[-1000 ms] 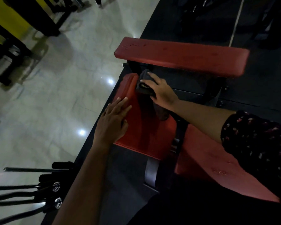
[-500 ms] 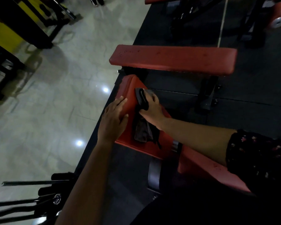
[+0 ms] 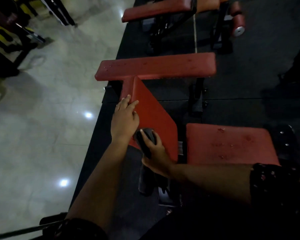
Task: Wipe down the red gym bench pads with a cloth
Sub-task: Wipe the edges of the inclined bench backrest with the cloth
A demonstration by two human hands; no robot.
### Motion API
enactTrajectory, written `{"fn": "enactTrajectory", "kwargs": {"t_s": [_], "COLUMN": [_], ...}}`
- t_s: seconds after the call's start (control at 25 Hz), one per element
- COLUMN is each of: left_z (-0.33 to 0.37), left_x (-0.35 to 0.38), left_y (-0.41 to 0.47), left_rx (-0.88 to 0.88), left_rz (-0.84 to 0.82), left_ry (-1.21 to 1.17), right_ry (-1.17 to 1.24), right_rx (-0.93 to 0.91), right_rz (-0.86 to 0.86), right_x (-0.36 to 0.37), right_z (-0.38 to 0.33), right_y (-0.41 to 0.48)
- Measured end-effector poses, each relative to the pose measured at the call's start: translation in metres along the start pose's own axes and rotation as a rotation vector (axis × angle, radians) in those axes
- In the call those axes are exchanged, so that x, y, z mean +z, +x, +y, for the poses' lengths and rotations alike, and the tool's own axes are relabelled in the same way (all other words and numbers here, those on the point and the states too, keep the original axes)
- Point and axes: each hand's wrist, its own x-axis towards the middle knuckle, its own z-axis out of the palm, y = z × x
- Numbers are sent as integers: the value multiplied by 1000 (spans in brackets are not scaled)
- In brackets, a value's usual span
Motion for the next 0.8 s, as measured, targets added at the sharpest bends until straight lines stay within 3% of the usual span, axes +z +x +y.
{"fn": "enactTrajectory", "kwargs": {"t_s": [0.08,0.16,0.28,0.36,0.44,0.8], "left_z": [0,1,3,4,3,0], "left_x": [0,1,2,3,3,5], "left_y": [-1,-3,-3,-2,0,2], "left_rx": [26,48,123,189,210,214], "left_rz": [1,-13,-43,-68,-107,-128], "left_ry": [27,87,255,365,397,450], "right_ry": [-134,-105,125,122,83,82], "right_rx": [-110,-126,153,162,43,83], "right_rz": [-33,0,184,125,48,72], "right_x": [10,10,-10,-16,-10,-18], "right_z": [14,27,22,15,10,40], "right_y": [-21,-29,-14,-5,-6,30]}}
